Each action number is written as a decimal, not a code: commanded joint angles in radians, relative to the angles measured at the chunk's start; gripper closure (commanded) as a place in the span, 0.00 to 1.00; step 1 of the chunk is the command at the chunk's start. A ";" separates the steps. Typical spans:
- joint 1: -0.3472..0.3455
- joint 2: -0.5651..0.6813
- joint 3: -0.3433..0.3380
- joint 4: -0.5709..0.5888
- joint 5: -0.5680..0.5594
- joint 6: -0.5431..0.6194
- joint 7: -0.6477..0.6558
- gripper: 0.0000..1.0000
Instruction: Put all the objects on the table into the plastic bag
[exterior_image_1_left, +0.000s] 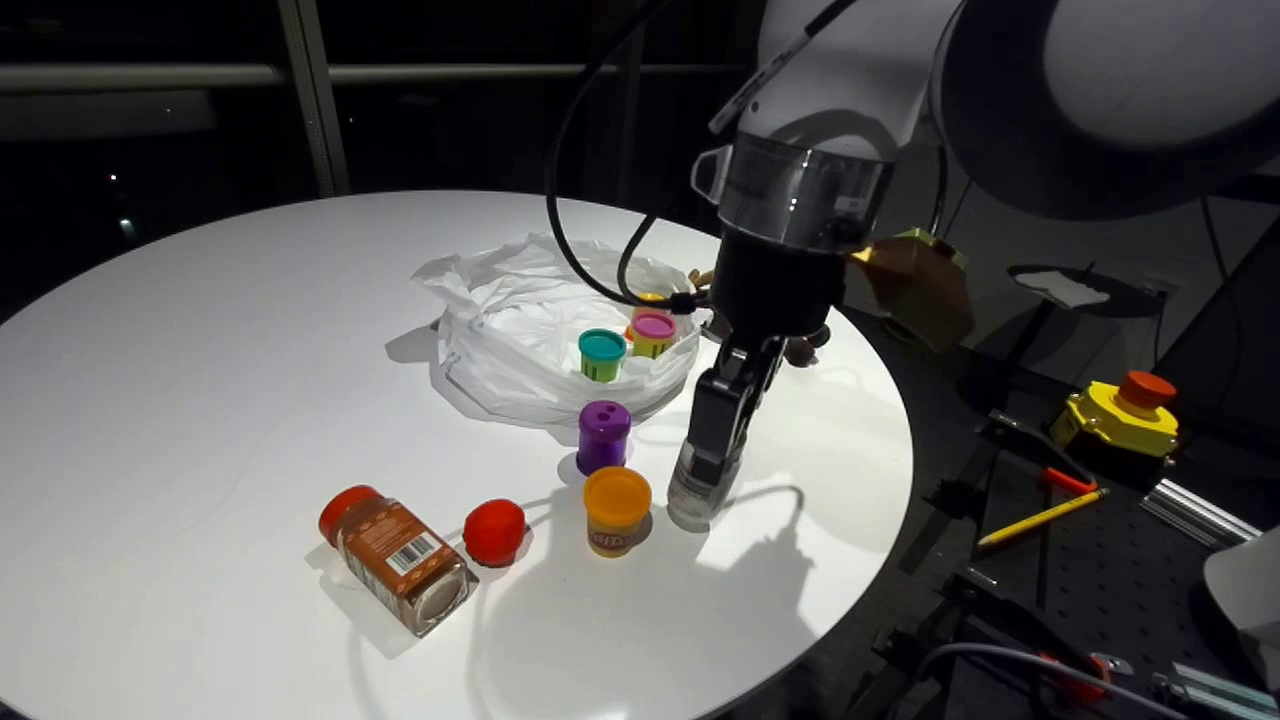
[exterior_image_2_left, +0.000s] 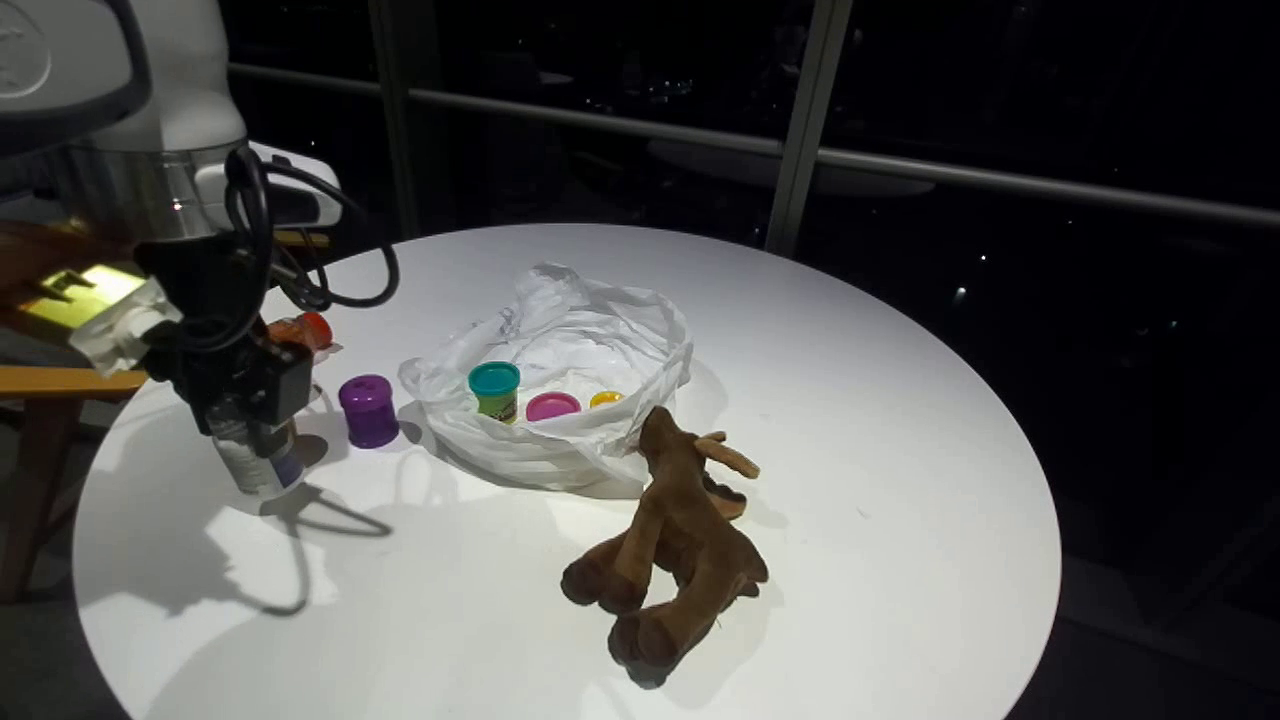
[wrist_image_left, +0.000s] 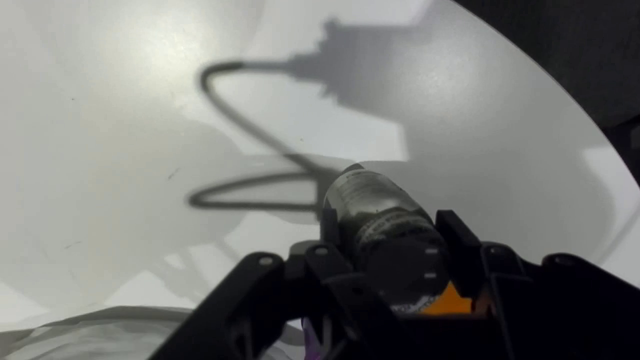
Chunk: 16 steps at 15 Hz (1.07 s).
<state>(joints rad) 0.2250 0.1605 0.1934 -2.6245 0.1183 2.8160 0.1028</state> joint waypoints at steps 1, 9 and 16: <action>0.005 -0.121 -0.050 0.026 -0.105 -0.108 0.127 0.75; -0.061 -0.002 -0.125 0.382 -0.473 -0.228 0.414 0.78; -0.066 0.332 -0.217 0.671 -0.408 -0.282 0.350 0.78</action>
<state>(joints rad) 0.1543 0.3360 0.0106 -2.1003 -0.3233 2.5642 0.4750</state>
